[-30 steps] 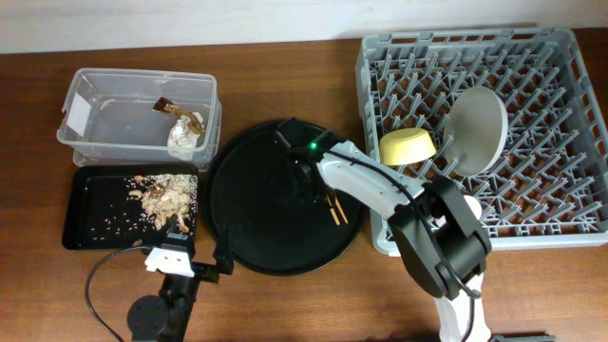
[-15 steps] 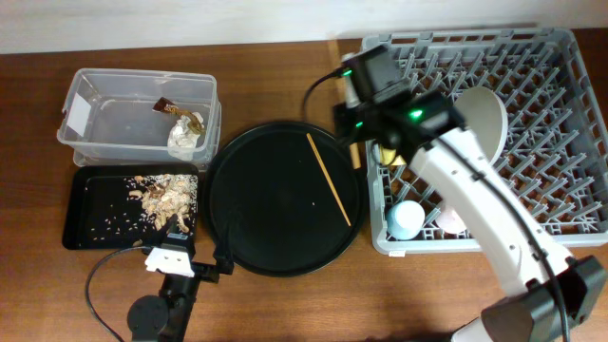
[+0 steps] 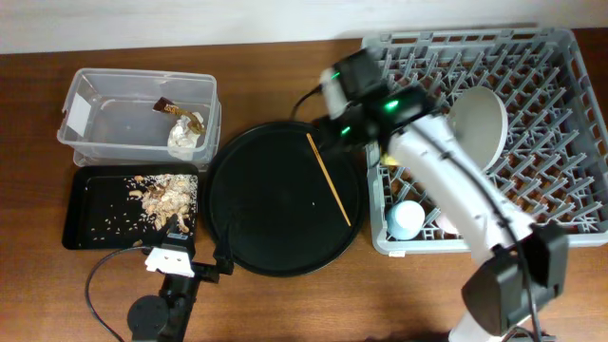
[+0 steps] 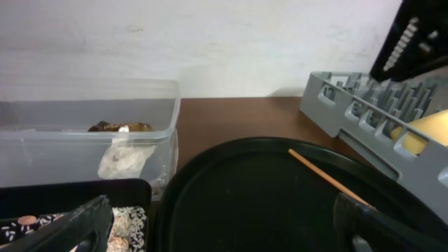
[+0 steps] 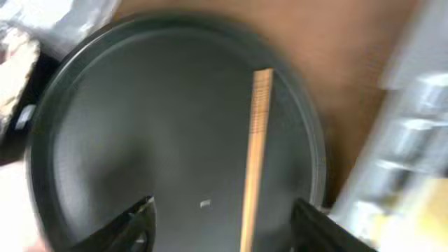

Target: Sort waste into correct bins and load items into the dishwasher rack

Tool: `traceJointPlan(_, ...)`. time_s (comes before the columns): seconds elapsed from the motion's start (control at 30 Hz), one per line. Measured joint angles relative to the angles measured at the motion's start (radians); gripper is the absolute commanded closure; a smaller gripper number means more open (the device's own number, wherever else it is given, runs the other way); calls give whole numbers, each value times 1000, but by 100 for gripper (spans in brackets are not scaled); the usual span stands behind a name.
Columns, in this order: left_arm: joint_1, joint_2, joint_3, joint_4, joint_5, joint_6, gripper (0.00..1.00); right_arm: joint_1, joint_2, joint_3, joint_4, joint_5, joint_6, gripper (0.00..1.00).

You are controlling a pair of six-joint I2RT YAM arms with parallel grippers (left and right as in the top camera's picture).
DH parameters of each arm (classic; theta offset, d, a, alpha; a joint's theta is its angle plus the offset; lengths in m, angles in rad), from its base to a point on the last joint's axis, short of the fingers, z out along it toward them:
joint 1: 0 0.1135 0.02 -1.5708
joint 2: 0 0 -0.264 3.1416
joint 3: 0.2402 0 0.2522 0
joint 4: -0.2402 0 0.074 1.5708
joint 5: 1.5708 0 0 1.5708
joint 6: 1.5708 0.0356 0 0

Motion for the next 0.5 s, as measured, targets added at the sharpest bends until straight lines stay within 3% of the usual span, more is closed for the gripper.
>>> traceJointPlan(0.07,0,0,0,0,0,0,1,76,120,-43,35,92,5,52)
traceJointPlan(0.13,0,0,0,0,0,0,1,56,254,-46,56,132,14,60)
traceJointPlan(0.17,0,0,0,0,0,0,1,23,352,-52,51,117,16,72)
traceJointPlan(0.23,0,0,1,0,0,0,1,-17,374,-41,27,65,20,96)
traceJointPlan(0.4,0,0,1,0,0,0,0,-24,328,-38,-25,44,10,96)
traceJointPlan(0.5,0,0,1,0,0,0,0,-64,135,56,39,86,-7,96)
